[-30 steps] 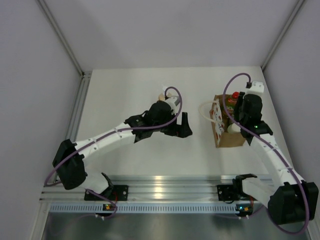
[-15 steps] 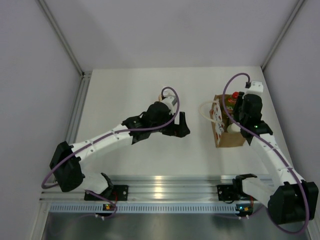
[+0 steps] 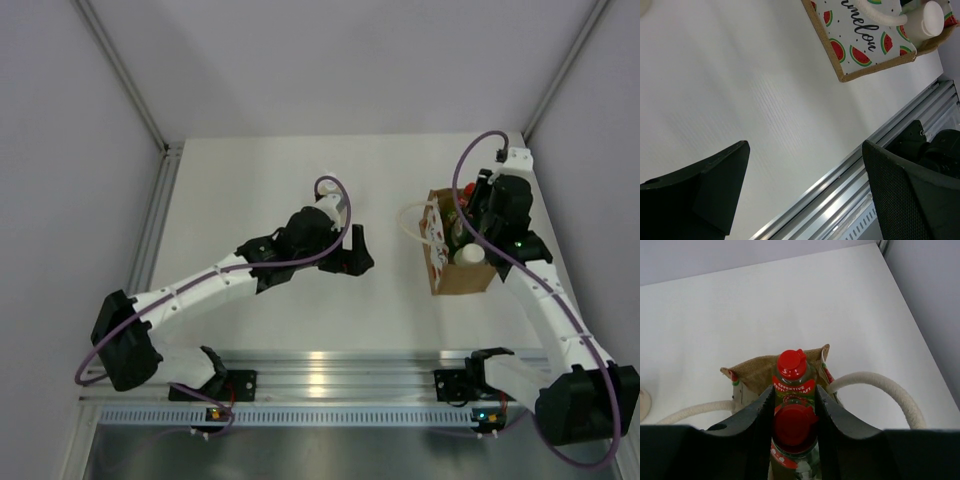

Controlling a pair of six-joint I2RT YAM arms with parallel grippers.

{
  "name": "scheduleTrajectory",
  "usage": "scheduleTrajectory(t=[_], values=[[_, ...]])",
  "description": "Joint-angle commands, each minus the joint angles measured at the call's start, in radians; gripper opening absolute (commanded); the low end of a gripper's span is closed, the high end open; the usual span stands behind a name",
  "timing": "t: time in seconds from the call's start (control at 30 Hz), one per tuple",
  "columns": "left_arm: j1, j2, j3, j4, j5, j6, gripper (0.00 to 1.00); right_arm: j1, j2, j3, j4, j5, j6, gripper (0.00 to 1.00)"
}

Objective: Take the personal care products out of the canvas bag

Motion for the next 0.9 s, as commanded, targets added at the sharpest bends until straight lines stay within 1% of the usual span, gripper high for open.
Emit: scheduleTrajectory(t=[0.0,0.4,0.63,0.87], values=[[-0.003,-0.052,-0.014,0.033,-0.062,0.016,0.98,-0.016,-0.009,0.139,0.081,-0.039,0.026,0.0],[-0.003,-0.102,-0.026,-0.001,-0.139,0.025,0.98,-0.016,0.017,0.361,-0.126,-0.124,0.041,0.0],[-0.002,-0.134,-0.042,-0.013,-0.165,0.031,0.98,-0.001,0.051,0.501,-0.195,-0.22,0.044,0.0],[-0.002,-0.179,-0.059,-0.031,-0.209,0.031,0.98,0.05,0.109,0.613,-0.243,-0.231,0.049,0.0]])
